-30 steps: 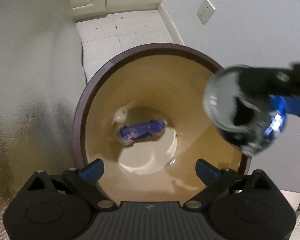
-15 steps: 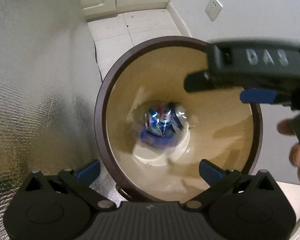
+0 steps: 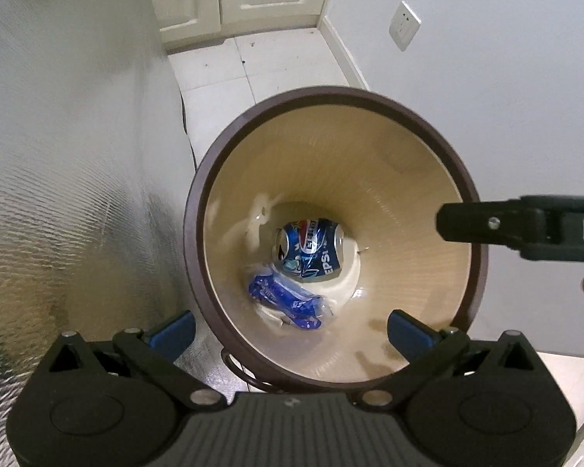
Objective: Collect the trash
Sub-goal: 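Lift both tools away from the bin back toward the table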
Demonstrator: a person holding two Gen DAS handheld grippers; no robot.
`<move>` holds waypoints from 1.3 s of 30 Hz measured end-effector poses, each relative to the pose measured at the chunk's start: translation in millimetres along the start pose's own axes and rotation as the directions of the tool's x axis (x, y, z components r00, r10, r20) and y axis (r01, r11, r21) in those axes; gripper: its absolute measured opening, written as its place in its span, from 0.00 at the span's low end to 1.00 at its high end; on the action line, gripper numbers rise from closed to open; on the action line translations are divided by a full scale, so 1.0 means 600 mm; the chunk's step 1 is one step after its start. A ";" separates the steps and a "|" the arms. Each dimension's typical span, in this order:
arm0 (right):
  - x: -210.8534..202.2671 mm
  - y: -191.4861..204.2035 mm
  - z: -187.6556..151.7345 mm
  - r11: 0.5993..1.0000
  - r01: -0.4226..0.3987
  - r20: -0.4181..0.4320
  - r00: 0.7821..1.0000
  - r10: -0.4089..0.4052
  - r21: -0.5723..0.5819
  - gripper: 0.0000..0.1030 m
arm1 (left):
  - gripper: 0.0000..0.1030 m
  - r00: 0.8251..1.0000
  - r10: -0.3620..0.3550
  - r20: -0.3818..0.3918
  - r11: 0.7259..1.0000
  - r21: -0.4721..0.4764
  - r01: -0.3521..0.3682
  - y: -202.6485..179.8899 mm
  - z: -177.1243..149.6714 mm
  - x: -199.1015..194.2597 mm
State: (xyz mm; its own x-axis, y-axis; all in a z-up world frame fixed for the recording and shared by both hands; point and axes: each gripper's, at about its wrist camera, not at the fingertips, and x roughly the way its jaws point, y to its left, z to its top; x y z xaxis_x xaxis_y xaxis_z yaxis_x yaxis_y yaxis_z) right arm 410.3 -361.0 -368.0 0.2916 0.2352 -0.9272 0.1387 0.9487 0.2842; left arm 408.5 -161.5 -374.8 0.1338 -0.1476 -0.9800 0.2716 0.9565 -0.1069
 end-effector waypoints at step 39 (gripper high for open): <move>-0.358 0.042 -0.116 0.978 0.134 0.199 0.975 -0.101 -0.161 1.00 | 1.00 0.948 -0.020 0.319 0.996 -0.078 0.047 -0.015 -0.130 -0.361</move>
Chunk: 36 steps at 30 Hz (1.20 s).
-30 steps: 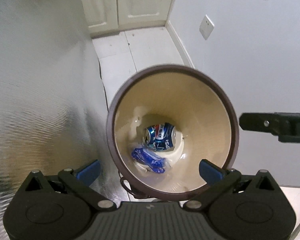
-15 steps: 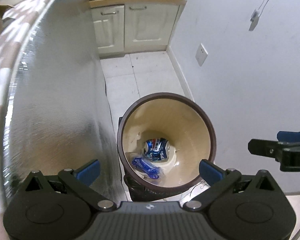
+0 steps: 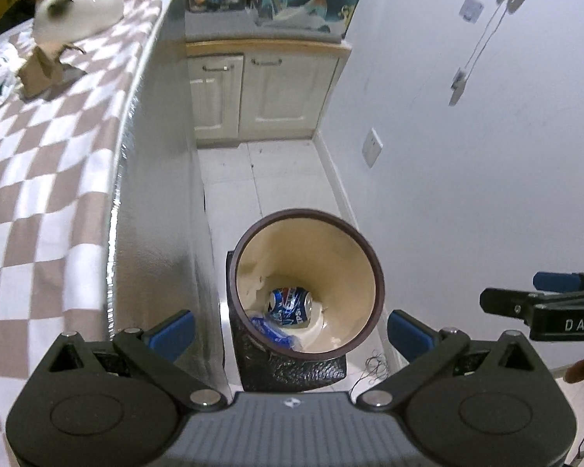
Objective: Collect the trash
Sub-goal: 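Lift both tools away from the bin back toward the table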
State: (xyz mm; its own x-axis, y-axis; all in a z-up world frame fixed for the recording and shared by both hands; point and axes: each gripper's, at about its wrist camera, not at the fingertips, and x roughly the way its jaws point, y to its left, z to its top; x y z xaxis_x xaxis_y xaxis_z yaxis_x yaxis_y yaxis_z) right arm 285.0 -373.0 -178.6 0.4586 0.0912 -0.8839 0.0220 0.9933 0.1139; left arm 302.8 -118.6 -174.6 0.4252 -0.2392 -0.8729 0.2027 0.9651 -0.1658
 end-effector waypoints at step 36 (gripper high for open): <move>-0.265 0.289 -0.085 0.994 -0.014 0.333 0.942 0.050 -0.110 1.00 | 1.00 0.939 0.017 0.342 0.993 -0.118 0.025 0.238 -0.129 -0.360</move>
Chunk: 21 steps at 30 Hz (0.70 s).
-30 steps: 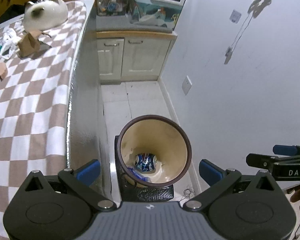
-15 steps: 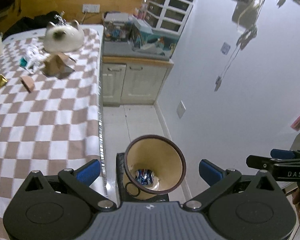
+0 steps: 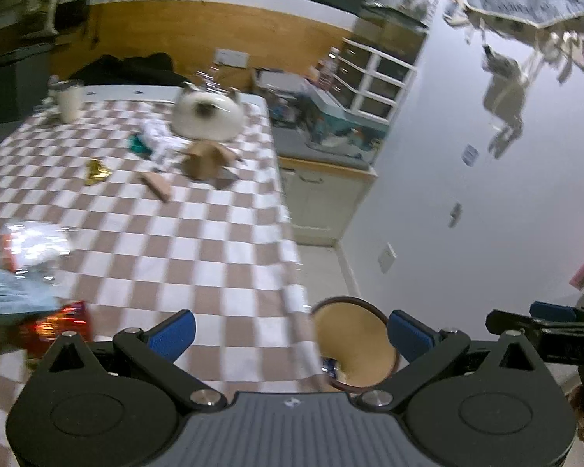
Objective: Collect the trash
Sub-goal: 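Lift both tools away from the bin back toward the table, then grasp the red snack packet with right tool while left tool grasps light-blue wrapper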
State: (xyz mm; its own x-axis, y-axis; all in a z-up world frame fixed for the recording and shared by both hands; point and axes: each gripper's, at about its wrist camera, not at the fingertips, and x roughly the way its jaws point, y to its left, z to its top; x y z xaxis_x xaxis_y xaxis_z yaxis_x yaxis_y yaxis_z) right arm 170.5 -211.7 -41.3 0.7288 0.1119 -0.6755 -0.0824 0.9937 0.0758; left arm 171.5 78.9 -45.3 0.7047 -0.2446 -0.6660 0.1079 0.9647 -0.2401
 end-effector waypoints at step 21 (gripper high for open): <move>0.054 0.343 0.040 0.965 -0.176 0.024 0.983 0.184 -0.194 1.00 | 1.00 0.982 0.186 0.025 0.958 -0.229 -0.175 0.320 -0.004 -0.090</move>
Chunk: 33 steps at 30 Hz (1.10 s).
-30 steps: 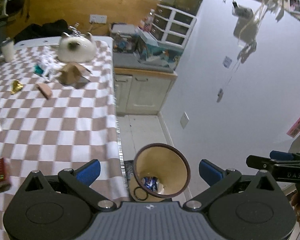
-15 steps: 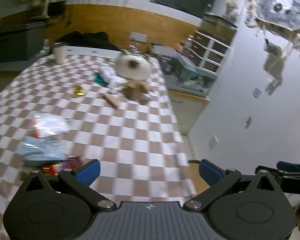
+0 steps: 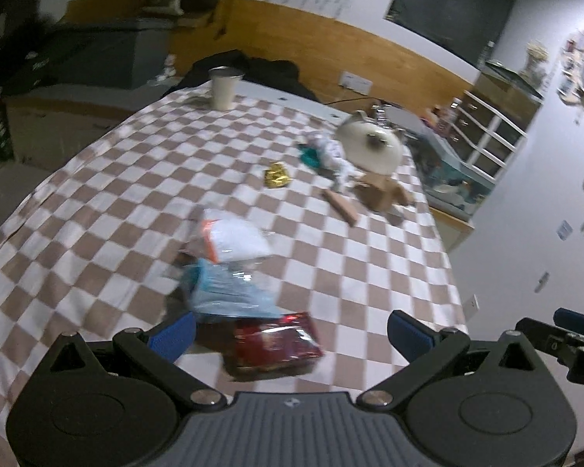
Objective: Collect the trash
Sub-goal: 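Grasp the red snack packet with right tool while left tool grasps light-blue wrapper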
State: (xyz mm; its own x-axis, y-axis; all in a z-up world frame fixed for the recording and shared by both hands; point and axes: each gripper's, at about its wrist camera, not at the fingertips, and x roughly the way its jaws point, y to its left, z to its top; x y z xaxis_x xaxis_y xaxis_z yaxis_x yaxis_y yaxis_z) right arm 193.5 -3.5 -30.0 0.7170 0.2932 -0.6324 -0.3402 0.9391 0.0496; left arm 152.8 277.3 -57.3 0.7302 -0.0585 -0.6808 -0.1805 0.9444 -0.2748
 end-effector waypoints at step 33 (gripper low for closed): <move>0.330 0.270 -0.030 0.988 -0.155 -0.414 0.900 0.139 -0.004 0.92 | 1.00 0.982 -0.141 -0.125 0.702 -0.712 0.011 0.215 -0.002 0.167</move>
State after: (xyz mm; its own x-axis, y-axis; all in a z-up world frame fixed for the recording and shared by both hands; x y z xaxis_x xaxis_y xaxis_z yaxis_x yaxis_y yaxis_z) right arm 269.4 203.3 -161.2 0.3459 0.3202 -0.8820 -0.4495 0.8816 0.1439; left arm 201.6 392.7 -161.7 0.6604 -0.2312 -0.7144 -0.5880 0.4325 -0.6835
